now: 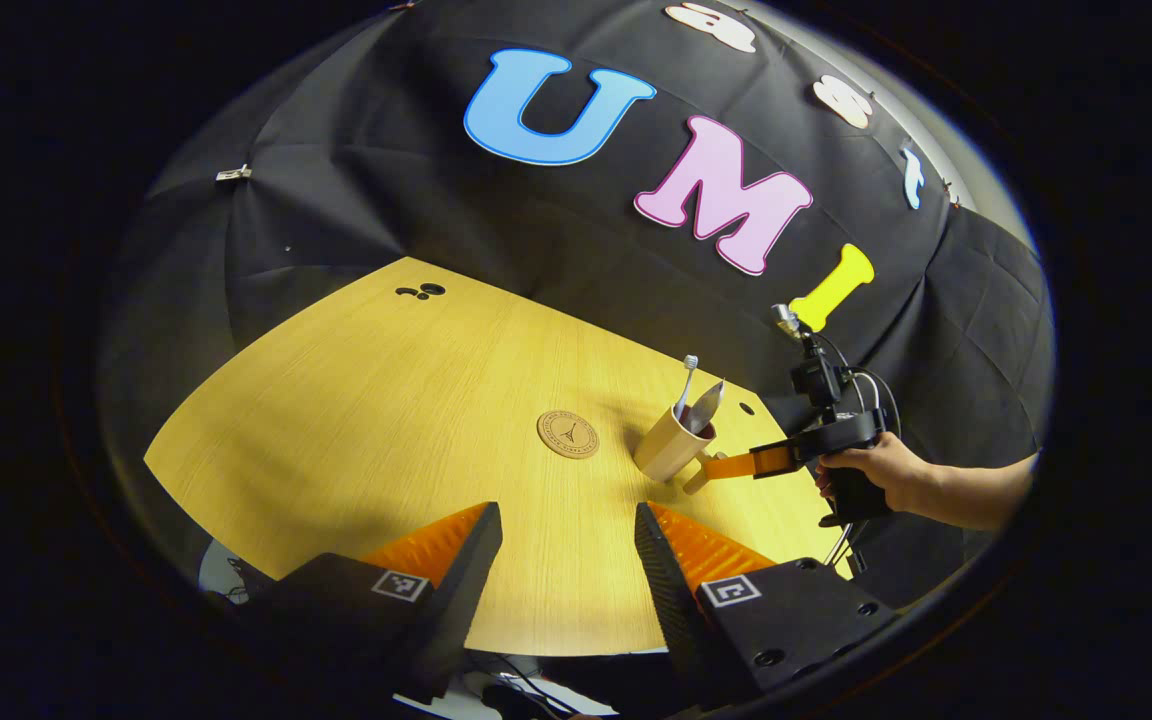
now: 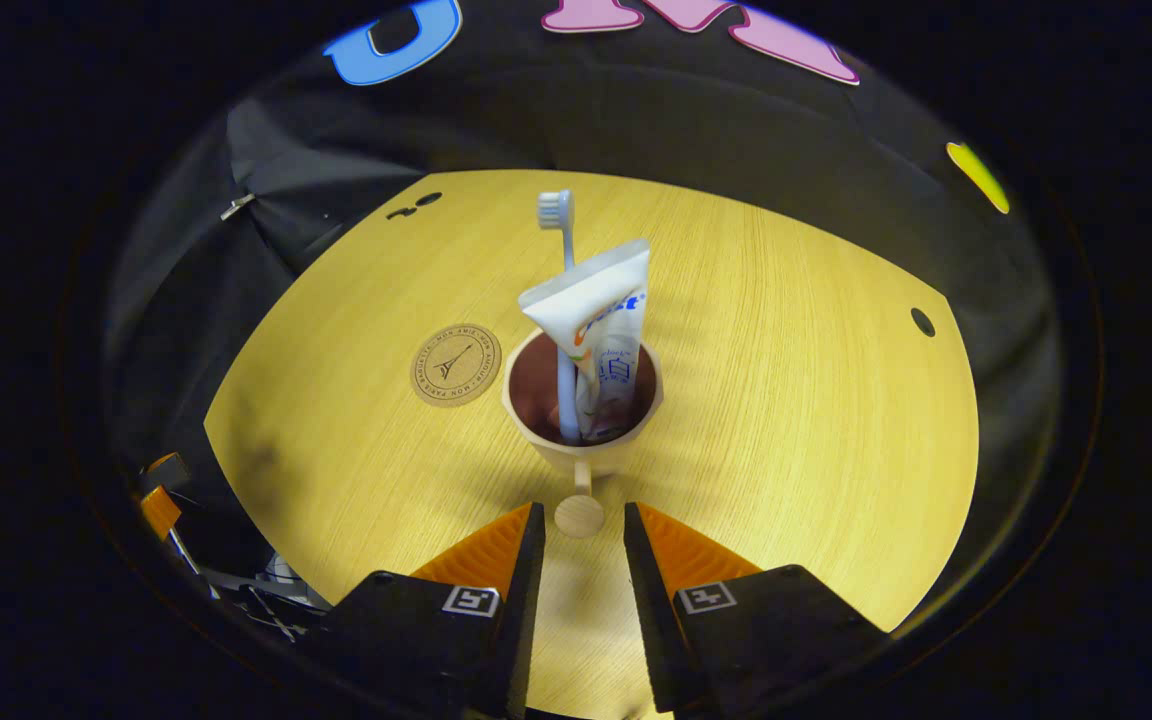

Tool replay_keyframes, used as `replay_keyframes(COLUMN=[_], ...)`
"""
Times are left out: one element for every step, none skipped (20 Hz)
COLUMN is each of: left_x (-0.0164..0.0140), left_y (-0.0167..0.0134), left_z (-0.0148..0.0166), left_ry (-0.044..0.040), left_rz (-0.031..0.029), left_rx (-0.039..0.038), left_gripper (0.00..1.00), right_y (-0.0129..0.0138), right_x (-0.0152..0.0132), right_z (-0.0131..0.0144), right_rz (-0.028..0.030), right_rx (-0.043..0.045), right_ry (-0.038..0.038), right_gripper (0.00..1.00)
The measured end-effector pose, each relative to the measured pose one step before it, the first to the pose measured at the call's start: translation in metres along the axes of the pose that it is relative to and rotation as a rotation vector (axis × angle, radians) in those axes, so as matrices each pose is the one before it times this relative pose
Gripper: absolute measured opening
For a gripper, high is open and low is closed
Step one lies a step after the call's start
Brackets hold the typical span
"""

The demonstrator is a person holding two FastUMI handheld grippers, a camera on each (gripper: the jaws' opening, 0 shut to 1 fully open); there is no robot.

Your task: Put the toothbrush and toothpaste on the desktop into the cup, then pick up the cup and place it on the coaster on the desktop.

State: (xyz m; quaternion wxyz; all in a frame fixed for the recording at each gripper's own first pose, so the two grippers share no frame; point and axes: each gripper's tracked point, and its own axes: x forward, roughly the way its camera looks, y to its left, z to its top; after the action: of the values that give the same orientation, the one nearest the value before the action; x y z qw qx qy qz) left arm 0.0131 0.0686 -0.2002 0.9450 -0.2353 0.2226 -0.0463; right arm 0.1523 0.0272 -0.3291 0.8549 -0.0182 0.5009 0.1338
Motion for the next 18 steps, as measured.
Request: replay_keyframes(left_x=[0.00078,-0.00076,-0.00047,-0.00007,0.00015,-0.00042,-0.00088,-0.00062,0.0005,-0.00043,0.00009,-0.00063,-0.00039,0.00034,0.00144,0.00003,0.0008,0.00029], left_y=[0.0019,0.00201,0.00173,0.00126,0.00202,0.0018,0.00142,0.00127,0.00048,0.00156,0.00083,0.00151,0.00202,0.00205,0.00122,0.00155,0.00082,0.00035], left_z=[-0.00064,0.00003,0.00085,0.00067,-0.00106,-0.00025,-0.0003,-0.00013,-0.00037,-0.00002,-0.00093,-0.00006,-0.00059,0.00023,-0.00046,0.00092,0.00107,0.00153], left_ry=[-0.00075,-0.00131,-0.00302,-0.00141,-0.00044,0.00137,-0.00087,-0.00207,-0.00111,-0.001,-0.00023,-0.00064,0.00121,-0.00007,0.00083,-0.00182,-0.00232,-0.00237], left_rz=[0.00493,0.00348,0.00401,0.00248,0.00402,0.0059,0.00646,0.00241,0.00248,0.00209,0.00281,0.00176,0.00166,0.00257,0.0032,0.00227,0.00097,-0.00013], left_rx=[-0.00446,-0.00595,-0.00639,-0.00637,-0.00473,-0.00362,-0.00409,-0.00507,-0.0051,-0.00347,-0.00245,-0.00273,-0.00381,-0.00405,-0.00441,-0.00467,-0.00553,-0.00471], left_gripper=[0.83,0.84,0.84,0.84,0.84,0.84,0.84,0.84,0.84,0.83,0.83,0.83,0.84,0.84,0.84,0.84,0.84,0.84], right_y=[-0.00043,0.00002,0.0003,0.00116,0.00051,-0.00024,-0.00163,-0.00015,0.00059,-0.00113,-0.00201,-0.00221,-0.00177,-0.00042,0.00022,0.00069,0.00191,0.00226], right_x=[0.00619,0.00595,0.00505,0.00475,0.00341,0.00467,0.00439,0.00336,0.00269,0.00217,0.00148,0.00054,0.00115,0.0011,0.00161,0.00153,0.0015,0.00133], right_z=[-0.00215,-0.00097,0.00037,-0.00033,0.00048,-0.0005,-0.00046,-0.00085,-0.00109,0.00073,0.00192,0.00183,0.00282,0.00086,-0.00012,0.00065,0.0009,-0.00052], right_rz=[-0.00589,-0.00494,-0.00299,0.00003,0.00061,-0.00372,-0.008,-0.00079,0.00435,-0.00307,-0.00898,-0.0096,-0.00933,-0.00838,-0.00511,-0.00305,-0.00224,-0.00027], right_rx=[0.00089,0.00398,0.00393,0.00512,0.00458,-0.00095,-0.00621,-0.0047,-0.00137,-0.00178,-0.00351,-0.00445,-0.00545,-0.0049,-0.00205,-0.00253,0.002,0.00194], right_ry=[0.02452,0.0159,0.01396,0.01119,0.00962,0.01065,0.0092,0.0163,0.02024,0.01179,0.00739,0.00904,0.00589,0.00946,0.01254,0.00617,0.00489,0.00561], right_gripper=[0.49,0.49,0.49,0.5,0.49,0.49,0.49,0.49,0.49,0.49,0.49,0.49,0.5,0.49,0.5,0.59,0.5,0.43])
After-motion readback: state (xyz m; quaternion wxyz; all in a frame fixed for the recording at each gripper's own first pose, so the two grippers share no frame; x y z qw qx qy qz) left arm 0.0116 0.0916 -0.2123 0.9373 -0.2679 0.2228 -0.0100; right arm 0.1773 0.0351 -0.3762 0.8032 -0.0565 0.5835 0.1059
